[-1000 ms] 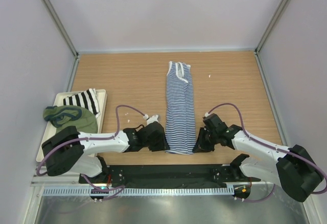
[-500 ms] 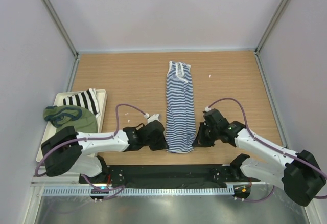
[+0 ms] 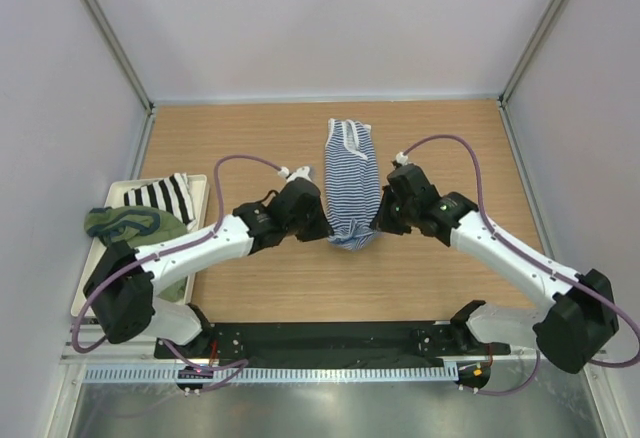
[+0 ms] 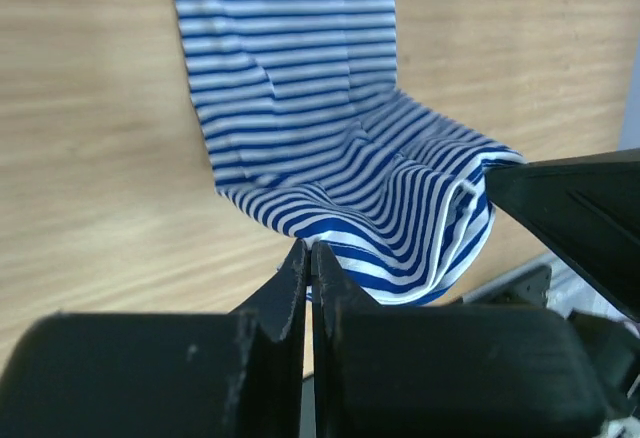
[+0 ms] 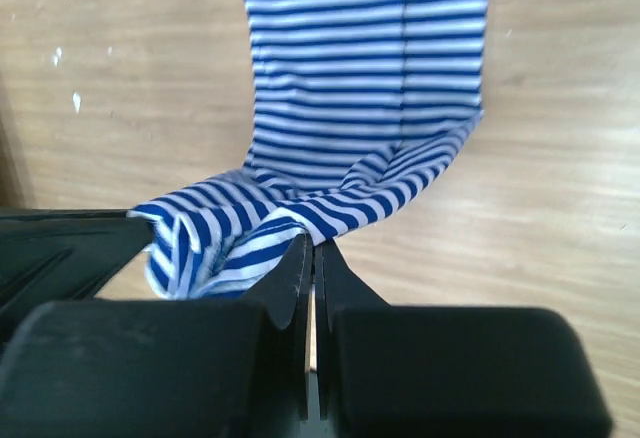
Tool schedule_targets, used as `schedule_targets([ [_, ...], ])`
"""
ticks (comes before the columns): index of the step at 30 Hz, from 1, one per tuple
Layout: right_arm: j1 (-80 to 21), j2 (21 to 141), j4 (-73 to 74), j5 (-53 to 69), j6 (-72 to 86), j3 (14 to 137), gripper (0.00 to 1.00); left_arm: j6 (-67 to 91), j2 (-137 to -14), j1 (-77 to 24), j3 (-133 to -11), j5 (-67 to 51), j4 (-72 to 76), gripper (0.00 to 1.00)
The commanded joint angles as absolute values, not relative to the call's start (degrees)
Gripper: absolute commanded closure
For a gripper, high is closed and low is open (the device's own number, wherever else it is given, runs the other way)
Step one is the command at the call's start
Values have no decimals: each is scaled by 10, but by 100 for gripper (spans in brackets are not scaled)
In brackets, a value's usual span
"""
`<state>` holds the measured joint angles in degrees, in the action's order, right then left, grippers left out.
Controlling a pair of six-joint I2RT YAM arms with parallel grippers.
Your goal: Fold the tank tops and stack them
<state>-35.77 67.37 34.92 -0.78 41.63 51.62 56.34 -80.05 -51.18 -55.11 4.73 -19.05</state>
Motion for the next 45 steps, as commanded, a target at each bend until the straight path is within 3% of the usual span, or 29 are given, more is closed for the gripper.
schedule_targets([
  [1, -325, 724, 330, -43, 377, 576, 99, 506, -829, -469, -606, 48, -222, 100],
  [13, -219, 873, 272, 33, 322, 685, 99, 439, -960, -395, -708, 29, -171, 100],
  [45, -171, 1038, 242, 73, 316, 826, 99, 381, -1085, -351, -856, 19, -167, 100],
])
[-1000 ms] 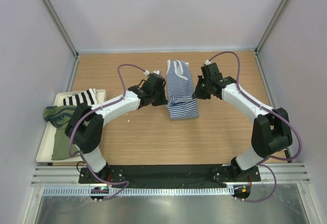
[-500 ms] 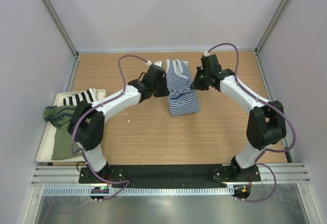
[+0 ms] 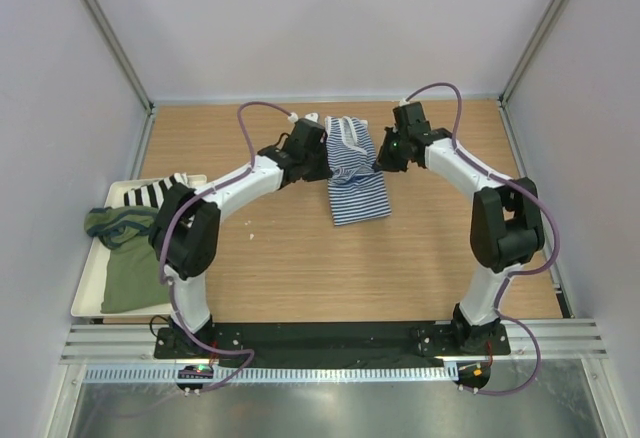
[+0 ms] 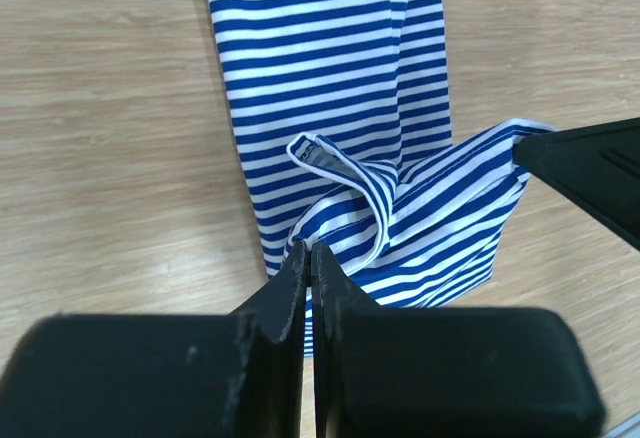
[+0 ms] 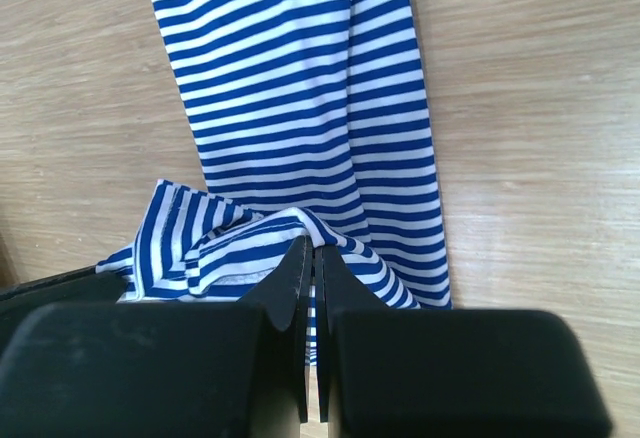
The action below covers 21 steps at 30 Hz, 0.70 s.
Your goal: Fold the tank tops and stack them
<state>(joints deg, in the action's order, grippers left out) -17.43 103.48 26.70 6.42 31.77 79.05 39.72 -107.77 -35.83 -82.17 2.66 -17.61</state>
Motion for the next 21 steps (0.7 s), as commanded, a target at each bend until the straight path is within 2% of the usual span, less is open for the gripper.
schedule_targets([
  [1, -170, 1046, 241, 72, 316, 831, 99, 381, -1088, -350, -860, 16, -168, 100],
  [14, -154, 1130, 224, 78, 330, 875, 97, 385, -1164, -327, -902, 2, -157, 100],
  [16, -150, 1145, 215, 84, 334, 883, 95, 385, -1177, -320, -911, -15, -152, 97],
  [17, -147, 1152, 209, 91, 335, 888, 93, 385, -1190, -316, -913, -21, -148, 92],
  [18, -146, 1166, 207, 94, 335, 897, 80, 382, -1196, -310, -918, -45, -133, 74],
  [19, -144, 1169, 210, 85, 336, 902, 73, 381, -1201, -307, -919, -51, -129, 65],
  [21, -142, 1163, 206, 81, 337, 900, 62, 385, -1204, -296, -922, -70, -120, 52],
])
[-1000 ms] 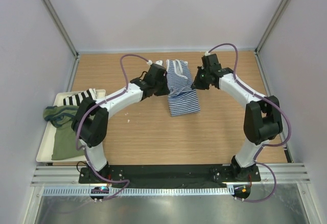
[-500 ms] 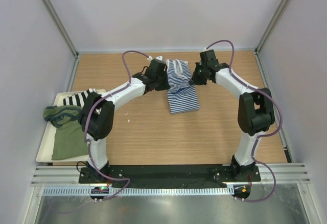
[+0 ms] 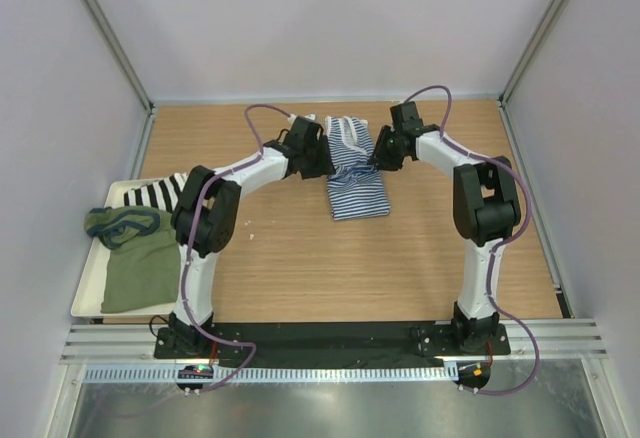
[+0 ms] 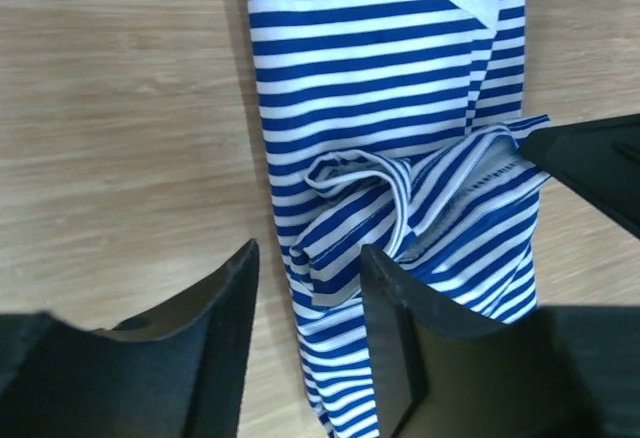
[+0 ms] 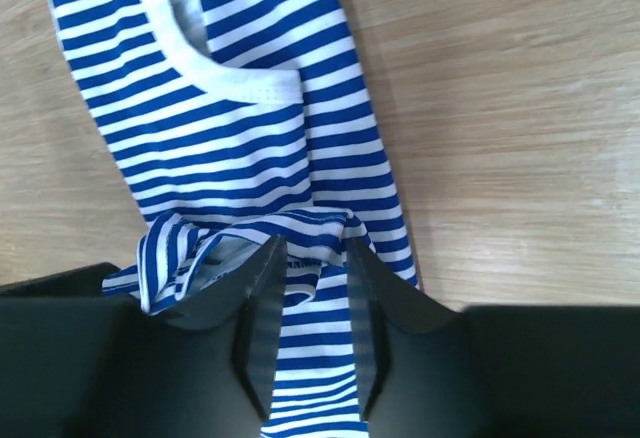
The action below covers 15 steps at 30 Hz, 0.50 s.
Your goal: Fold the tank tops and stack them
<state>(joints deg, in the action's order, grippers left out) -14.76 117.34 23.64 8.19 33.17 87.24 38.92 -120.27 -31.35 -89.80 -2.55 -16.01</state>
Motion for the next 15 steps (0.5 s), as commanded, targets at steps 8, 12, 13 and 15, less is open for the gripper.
schedule_targets([
  [8, -139, 1056, 164, 42, 331, 810, 39, 381, -1143, -288, -884, -74, -83, 33],
  [12, -138, 982, 147, 32, 320, 718, 38, 396, -1088, -289, -834, -52, -83, 0],
  [13, -139, 970, 142, 52, 316, 702, 40, 400, -1069, -289, -822, -57, -81, 0],
  [15, -138, 944, 131, 74, 316, 658, 44, 412, -1053, -296, -778, -84, -66, 3],
])
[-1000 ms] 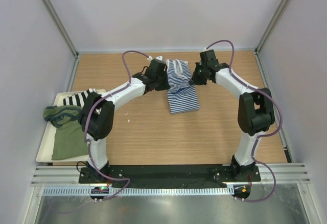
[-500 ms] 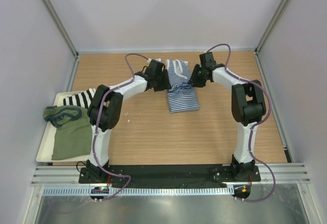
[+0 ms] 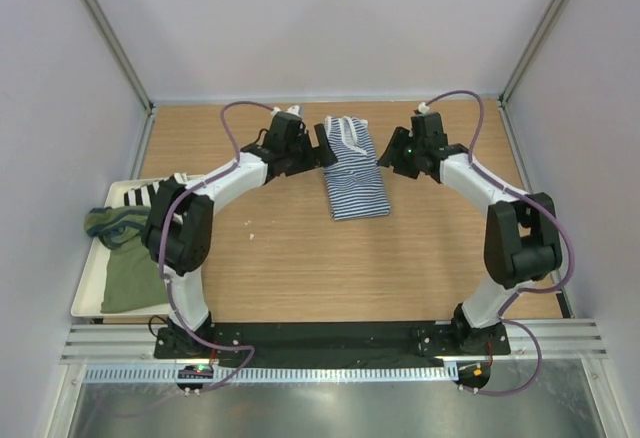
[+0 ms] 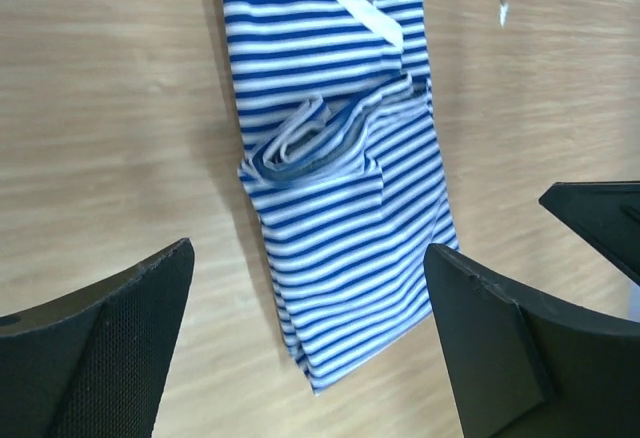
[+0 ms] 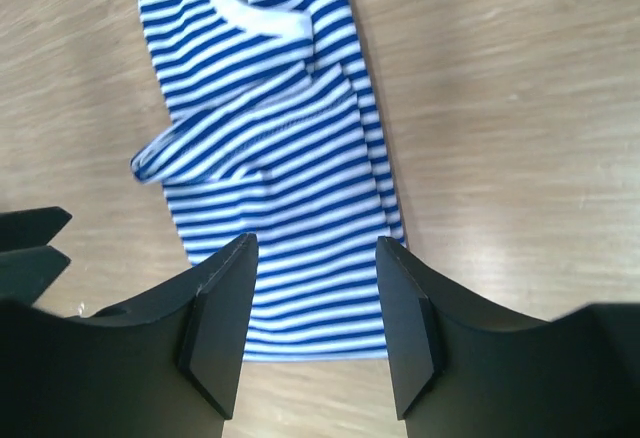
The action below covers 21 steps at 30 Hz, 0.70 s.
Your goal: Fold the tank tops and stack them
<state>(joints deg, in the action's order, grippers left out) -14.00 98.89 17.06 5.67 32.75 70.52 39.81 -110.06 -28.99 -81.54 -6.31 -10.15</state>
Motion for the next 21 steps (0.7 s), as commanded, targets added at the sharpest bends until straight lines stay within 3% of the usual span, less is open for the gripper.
schedule_targets([
  [1, -138, 938, 132, 90, 316, 646, 44, 417, -1044, -301, -767, -92, -65, 6],
  [5, -137, 930, 149, 106, 315, 607, 42, 448, -1039, -320, -707, -134, -61, 14],
  [10, -139, 918, 137, 110, 311, 556, 44, 474, -1036, -337, -656, -179, -3, 32],
  [18, -138, 945, 117, 128, 315, 534, 61, 484, -1066, -367, -647, -170, 15, 42],
  [19, -139, 952, 113, 127, 316, 534, 62, 484, -1070, -367, -647, -169, 16, 45],
  [21, -139, 960, 110, 127, 315, 539, 66, 483, -1077, -367, -648, -167, 17, 63],
])
